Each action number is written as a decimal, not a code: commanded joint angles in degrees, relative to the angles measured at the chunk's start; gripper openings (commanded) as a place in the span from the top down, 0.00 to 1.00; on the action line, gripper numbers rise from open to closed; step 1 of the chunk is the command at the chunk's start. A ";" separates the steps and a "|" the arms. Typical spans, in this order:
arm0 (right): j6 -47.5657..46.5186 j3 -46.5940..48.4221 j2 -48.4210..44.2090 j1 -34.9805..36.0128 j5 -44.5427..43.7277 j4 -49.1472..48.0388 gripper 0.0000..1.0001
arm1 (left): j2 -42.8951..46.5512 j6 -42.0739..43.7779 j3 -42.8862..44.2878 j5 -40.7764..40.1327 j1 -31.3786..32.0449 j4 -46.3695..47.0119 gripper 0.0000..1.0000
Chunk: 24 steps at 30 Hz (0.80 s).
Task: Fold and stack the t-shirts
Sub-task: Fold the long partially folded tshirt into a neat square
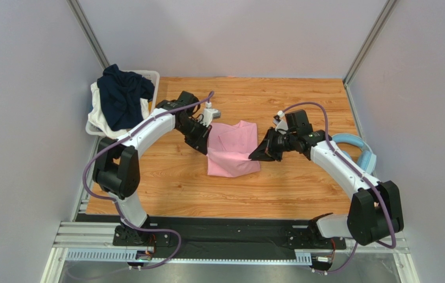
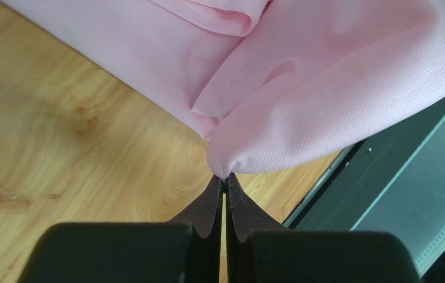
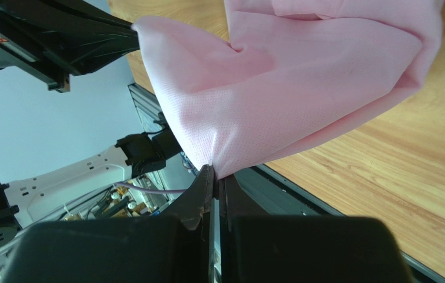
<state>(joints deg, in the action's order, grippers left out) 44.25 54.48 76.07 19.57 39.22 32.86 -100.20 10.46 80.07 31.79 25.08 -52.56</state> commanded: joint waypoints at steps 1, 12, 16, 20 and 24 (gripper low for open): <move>-2.23 2.74 3.37 -1.90 0.15 -3.07 1.00 | -1.65 -1.05 5.09 -2.34 -2.31 1.75 1.00; -2.85 8.80 13.31 -6.39 2.52 -6.49 1.00 | -9.57 -2.46 16.07 -1.30 -3.02 -0.08 1.00; -1.36 9.95 13.75 -6.65 4.02 -7.90 1.00 | -10.19 -2.11 17.22 -1.12 -3.02 -1.23 1.00; -1.27 7.49 11.03 -6.65 4.55 -7.73 1.00 | -5.89 -1.41 13.20 0.28 -2.93 -2.20 1.00; -1.27 3.45 6.47 -6.74 4.89 -7.37 1.00 | -0.18 -1.93 9.75 2.13 -2.93 -2.90 1.00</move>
<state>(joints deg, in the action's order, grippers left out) 42.65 60.20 88.05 12.93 42.11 26.92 -108.18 9.08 91.81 30.68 22.20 -53.12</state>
